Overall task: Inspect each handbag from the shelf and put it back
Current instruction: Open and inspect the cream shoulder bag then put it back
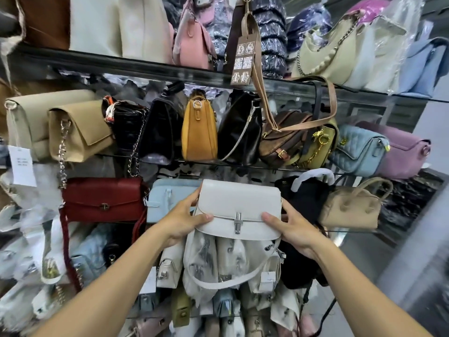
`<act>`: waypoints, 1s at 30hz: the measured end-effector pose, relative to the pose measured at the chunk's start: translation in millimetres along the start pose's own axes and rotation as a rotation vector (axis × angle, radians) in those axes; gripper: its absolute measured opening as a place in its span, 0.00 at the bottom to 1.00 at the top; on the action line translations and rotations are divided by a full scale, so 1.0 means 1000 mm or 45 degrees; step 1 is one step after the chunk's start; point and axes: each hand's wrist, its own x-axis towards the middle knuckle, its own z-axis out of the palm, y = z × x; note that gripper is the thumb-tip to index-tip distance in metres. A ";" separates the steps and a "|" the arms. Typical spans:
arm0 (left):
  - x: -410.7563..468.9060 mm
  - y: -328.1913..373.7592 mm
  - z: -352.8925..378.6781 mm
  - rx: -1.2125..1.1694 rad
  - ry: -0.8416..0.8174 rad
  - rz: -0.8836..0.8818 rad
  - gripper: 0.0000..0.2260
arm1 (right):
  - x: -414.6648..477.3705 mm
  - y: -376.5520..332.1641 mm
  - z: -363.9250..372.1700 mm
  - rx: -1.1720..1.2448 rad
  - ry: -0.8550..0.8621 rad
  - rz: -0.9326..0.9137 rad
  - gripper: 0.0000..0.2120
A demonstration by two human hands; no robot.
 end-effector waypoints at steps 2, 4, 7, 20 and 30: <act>0.011 -0.009 0.009 0.135 0.019 -0.009 0.36 | 0.004 0.013 -0.007 -0.024 0.038 -0.001 0.27; 0.024 -0.018 0.020 0.215 0.039 0.002 0.37 | 0.009 0.024 -0.017 -0.076 0.075 -0.026 0.29; 0.050 -0.037 0.042 0.287 0.103 -0.016 0.35 | 0.027 0.042 -0.037 -0.184 0.127 -0.062 0.30; 0.120 -0.066 0.078 0.576 0.356 -0.035 0.25 | 0.109 0.103 -0.064 -0.482 0.316 -0.131 0.29; 0.133 -0.053 0.084 1.410 0.497 -0.180 0.25 | 0.121 0.117 -0.060 -0.629 0.407 -0.187 0.34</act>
